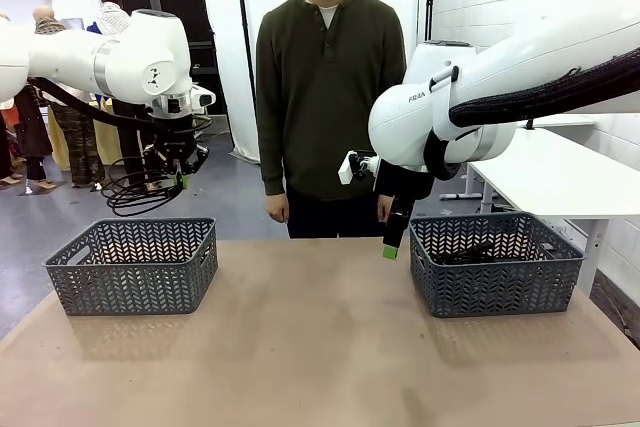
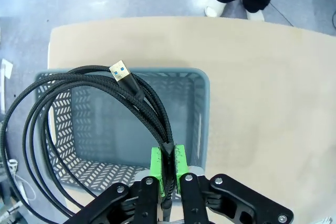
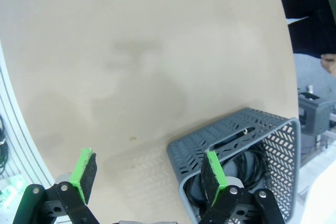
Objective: Organize the cables according to human instructions.
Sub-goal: Pick up a bundle of cables and place it in the basket indicated by the human.
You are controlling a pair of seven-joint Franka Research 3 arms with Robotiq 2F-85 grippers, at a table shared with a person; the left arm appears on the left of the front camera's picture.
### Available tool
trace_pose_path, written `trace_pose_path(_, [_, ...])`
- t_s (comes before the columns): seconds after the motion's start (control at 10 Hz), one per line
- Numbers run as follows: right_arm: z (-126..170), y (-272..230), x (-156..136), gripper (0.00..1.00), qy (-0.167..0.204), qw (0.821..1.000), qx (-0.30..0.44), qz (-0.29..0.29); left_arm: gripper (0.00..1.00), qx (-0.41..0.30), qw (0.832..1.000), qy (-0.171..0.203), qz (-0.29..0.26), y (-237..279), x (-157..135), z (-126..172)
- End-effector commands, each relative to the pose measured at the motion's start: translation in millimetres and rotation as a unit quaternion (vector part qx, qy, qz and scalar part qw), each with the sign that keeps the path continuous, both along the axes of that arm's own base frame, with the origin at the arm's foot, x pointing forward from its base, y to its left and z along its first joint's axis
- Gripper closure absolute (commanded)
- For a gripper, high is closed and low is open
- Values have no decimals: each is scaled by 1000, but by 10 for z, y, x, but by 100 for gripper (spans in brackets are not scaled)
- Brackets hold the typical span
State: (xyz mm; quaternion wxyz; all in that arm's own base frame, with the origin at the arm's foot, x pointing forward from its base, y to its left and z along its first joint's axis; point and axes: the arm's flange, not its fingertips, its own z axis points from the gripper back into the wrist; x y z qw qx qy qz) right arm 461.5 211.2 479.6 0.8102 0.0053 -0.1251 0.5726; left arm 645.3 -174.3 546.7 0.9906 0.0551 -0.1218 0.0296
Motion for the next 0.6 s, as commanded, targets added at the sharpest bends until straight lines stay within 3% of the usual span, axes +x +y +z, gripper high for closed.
trace_pose_path(0.0, [-8,0,1,0,-2,1000,-2,-1,100,-17,999,17,-39,102,-66,-36])
trace_pose_path(0.2, [-8,0,1,0,-2,1000,-2,-1,100,0,997,39,-59,184,-142,-93])
trace_pose_path(0.5, [-8,0,1,0,-2,1000,-2,-1,100,24,996,42,-71,312,-169,-237])
